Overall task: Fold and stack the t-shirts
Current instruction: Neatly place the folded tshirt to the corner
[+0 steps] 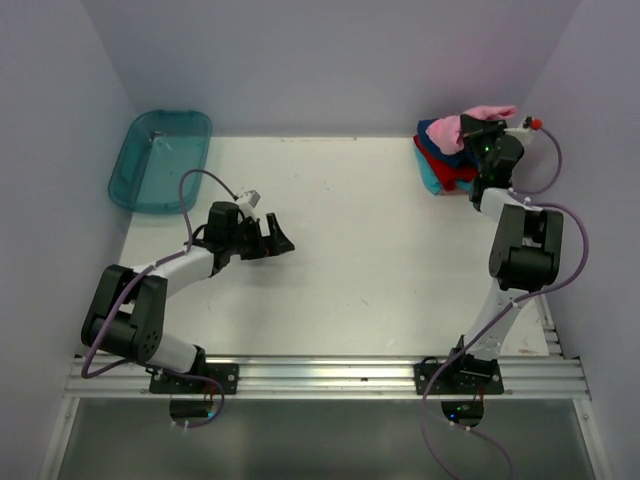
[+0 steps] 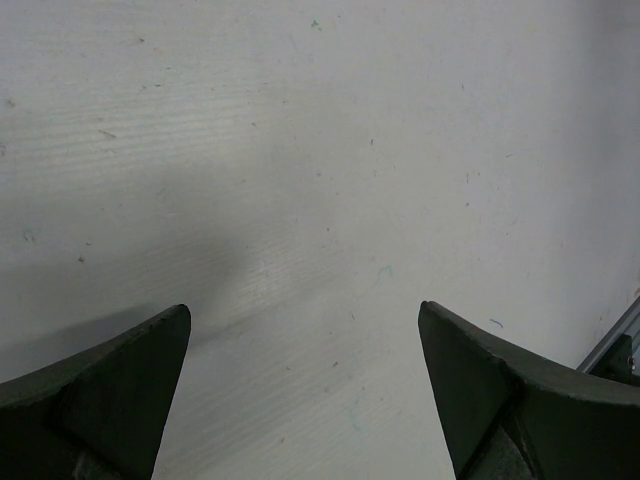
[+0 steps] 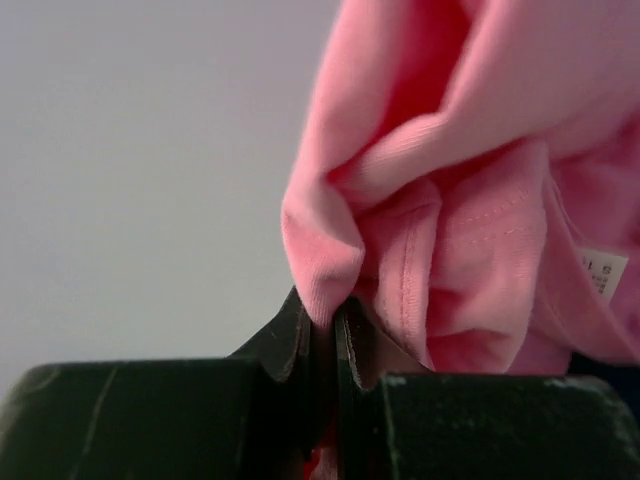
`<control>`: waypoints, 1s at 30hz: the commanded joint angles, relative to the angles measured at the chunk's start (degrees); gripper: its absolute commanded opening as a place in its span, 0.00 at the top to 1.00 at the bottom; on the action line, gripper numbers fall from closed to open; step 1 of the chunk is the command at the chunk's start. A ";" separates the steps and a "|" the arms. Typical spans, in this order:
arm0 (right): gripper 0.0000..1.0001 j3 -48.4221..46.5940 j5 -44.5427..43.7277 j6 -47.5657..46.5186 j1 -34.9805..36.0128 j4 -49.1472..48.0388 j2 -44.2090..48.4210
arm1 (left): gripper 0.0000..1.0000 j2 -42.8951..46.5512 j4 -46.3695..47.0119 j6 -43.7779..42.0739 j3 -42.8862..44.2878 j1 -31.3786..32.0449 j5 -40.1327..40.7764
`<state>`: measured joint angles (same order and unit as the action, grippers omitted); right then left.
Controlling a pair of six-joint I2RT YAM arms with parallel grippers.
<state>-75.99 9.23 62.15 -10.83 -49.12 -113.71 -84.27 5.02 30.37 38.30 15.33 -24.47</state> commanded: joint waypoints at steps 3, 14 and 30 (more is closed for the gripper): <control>1.00 12.15 -13.88 -11.17 3.62 14.82 9.63 | 0.00 0.25 2.28 -0.58 -1.13 -0.48 -1.89; 1.00 7.00 -18.38 -13.98 3.80 15.65 18.62 | 0.00 0.86 2.01 -0.49 -1.22 -0.48 -2.43; 1.00 -35.09 -11.96 4.82 1.86 -5.10 -13.45 | 0.00 -0.02 0.61 -1.37 0.37 -0.57 -1.72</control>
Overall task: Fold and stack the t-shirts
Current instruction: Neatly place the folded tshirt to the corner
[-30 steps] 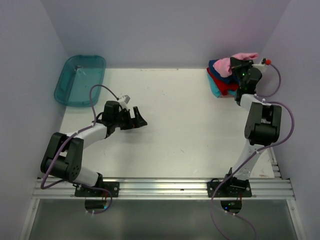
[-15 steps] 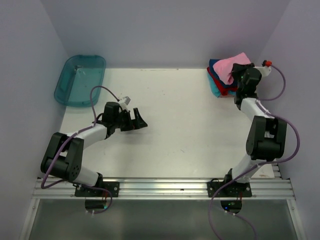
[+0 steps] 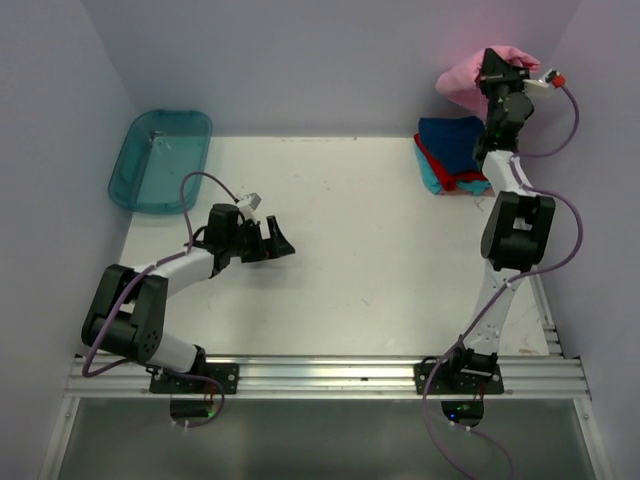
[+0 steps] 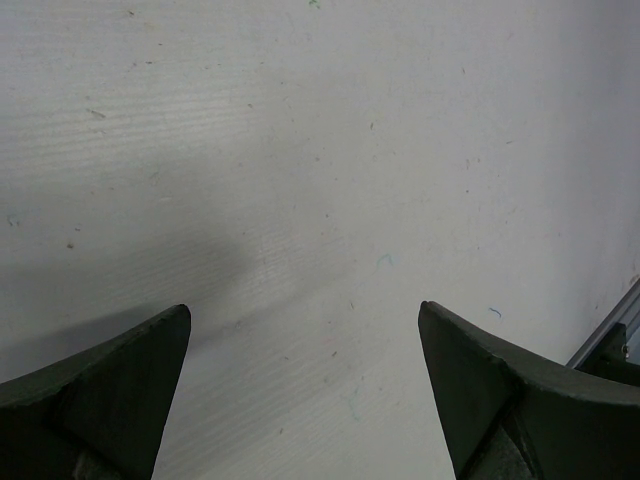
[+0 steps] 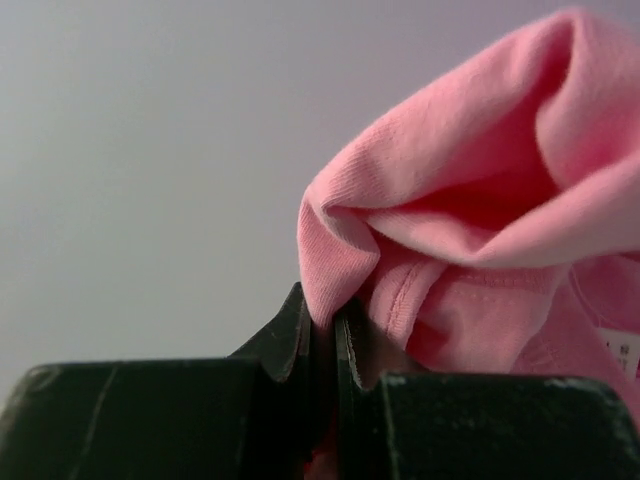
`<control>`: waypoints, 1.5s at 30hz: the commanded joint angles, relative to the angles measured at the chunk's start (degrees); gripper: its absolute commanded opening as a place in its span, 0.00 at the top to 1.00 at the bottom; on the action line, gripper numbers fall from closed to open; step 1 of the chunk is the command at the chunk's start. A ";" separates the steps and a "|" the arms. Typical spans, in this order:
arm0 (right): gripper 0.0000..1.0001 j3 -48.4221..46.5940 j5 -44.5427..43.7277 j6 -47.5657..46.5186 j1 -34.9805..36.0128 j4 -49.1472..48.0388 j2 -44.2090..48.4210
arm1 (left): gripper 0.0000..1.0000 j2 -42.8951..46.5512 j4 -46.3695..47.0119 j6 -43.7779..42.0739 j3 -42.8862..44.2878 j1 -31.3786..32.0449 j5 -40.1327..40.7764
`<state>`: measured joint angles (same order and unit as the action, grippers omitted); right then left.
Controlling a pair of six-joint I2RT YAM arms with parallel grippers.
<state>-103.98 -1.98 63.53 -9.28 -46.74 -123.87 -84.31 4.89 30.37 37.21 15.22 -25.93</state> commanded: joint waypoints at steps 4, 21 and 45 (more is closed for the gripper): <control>1.00 -17.20 -0.66 1.87 0.58 -6.52 -13.21 | 0.00 -1.64 1.44 -1.37 2.16 -0.46 -0.43; 1.00 44.12 -4.25 -16.23 4.44 -18.39 13.45 | 0.00 -3.85 5.22 0.30 0.85 -0.55 -3.69; 0.01 45.98 -8.41 -27.57 6.99 17.19 41.15 | 0.00 5.74 2.77 0.66 -1.09 -0.55 -3.68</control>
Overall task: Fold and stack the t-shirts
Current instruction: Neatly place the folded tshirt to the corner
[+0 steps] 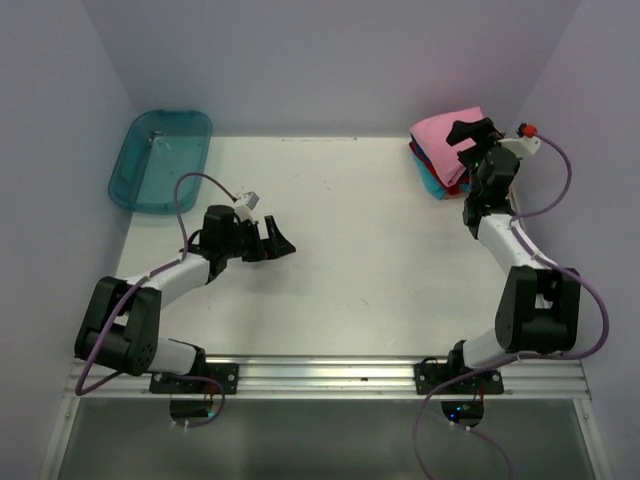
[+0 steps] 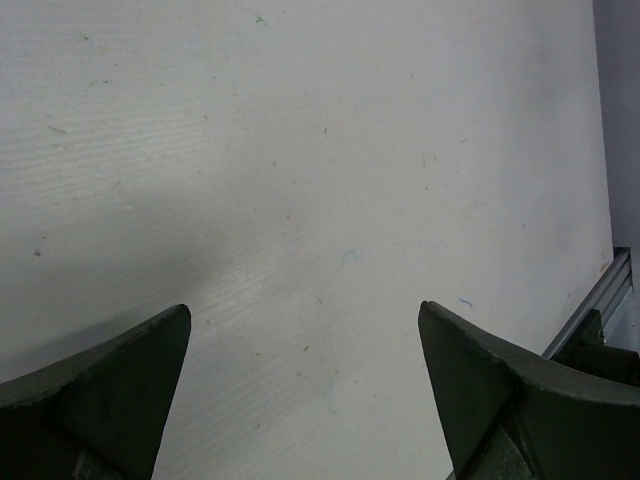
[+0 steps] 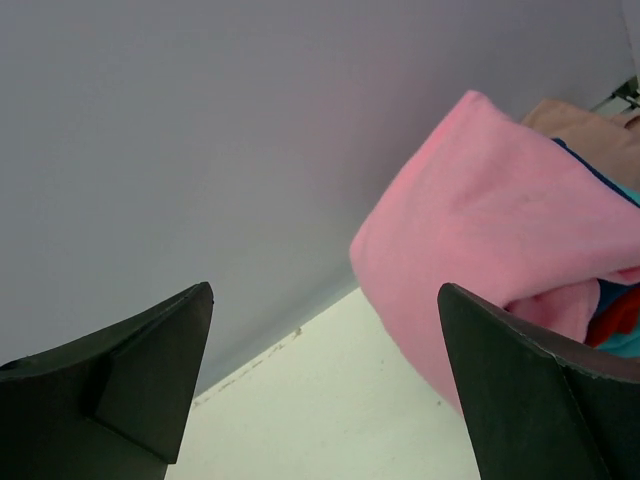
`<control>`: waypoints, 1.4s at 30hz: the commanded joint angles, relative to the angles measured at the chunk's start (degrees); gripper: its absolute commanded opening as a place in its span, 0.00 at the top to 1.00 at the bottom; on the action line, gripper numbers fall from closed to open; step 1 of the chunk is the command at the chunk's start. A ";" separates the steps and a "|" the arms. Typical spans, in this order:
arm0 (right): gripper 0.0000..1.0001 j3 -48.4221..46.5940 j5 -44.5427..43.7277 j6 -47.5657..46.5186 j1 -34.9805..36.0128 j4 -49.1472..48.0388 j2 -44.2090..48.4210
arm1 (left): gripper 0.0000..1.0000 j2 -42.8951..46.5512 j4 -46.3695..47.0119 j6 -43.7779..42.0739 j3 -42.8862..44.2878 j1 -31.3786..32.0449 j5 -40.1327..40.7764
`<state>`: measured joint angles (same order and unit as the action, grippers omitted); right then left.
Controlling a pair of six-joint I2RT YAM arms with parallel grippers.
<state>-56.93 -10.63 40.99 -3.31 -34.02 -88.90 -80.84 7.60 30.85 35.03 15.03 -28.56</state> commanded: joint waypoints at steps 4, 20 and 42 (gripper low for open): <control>0.01 -6.17 5.08 -6.36 0.94 9.94 6.46 | 0.00 3.40 -0.83 0.00 1.45 -0.35 -0.80; 0.01 4.18 33.30 -5.62 7.16 6.92 7.65 | 0.00 24.30 9.37 1.06 -6.10 -0.26 -6.78; 0.01 9.21 41.47 -19.72 22.12 42.89 36.26 | 0.00 32.76 1.98 0.17 -4.00 -0.09 -7.92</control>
<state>-46.98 26.26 20.51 18.70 7.46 -52.56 -49.56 8.51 30.87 30.11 15.03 -36.16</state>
